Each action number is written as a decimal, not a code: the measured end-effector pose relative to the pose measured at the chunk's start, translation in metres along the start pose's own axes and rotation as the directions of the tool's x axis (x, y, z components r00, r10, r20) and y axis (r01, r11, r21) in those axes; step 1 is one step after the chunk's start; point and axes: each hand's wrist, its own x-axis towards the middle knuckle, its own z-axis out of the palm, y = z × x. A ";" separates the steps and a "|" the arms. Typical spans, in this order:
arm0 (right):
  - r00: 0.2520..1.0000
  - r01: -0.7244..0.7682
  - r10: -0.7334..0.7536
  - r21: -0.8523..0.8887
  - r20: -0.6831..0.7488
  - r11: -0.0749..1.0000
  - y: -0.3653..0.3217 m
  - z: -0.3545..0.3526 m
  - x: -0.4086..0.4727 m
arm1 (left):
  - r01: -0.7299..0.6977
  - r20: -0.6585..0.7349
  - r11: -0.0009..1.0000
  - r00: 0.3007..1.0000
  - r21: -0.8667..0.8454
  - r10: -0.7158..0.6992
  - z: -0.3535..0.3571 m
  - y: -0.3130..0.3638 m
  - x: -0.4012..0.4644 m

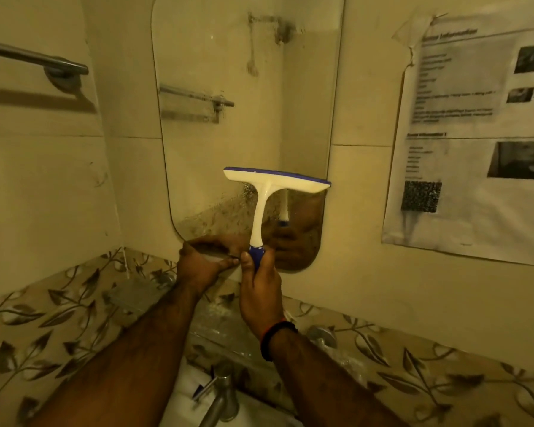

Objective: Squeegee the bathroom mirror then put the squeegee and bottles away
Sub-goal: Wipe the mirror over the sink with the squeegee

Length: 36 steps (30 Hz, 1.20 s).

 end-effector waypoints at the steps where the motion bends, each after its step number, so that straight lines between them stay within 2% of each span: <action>1: 1.000 -0.013 0.013 -0.006 0.003 1.000 0.004 0.002 -0.006 | 0.002 -0.003 1.000 1.000 0.006 -0.002 0.000 -0.001 0.001; 8: 0.996 -0.083 0.083 -0.029 0.013 0.996 0.021 0.015 -0.038 | -0.012 -0.042 1.000 0.999 0.008 0.013 0.006 -0.005 0.004; 18: 0.990 -0.144 0.144 0.028 0.003 0.989 0.028 0.021 -0.056 | 0.005 -0.061 1.000 0.998 0.027 -0.004 0.008 -0.005 0.006; 36: 0.984 -0.176 0.176 0.028 -0.003 0.984 0.027 0.017 -0.065 | -0.006 -0.089 0.997 0.996 0.074 0.013 0.010 -0.008 0.007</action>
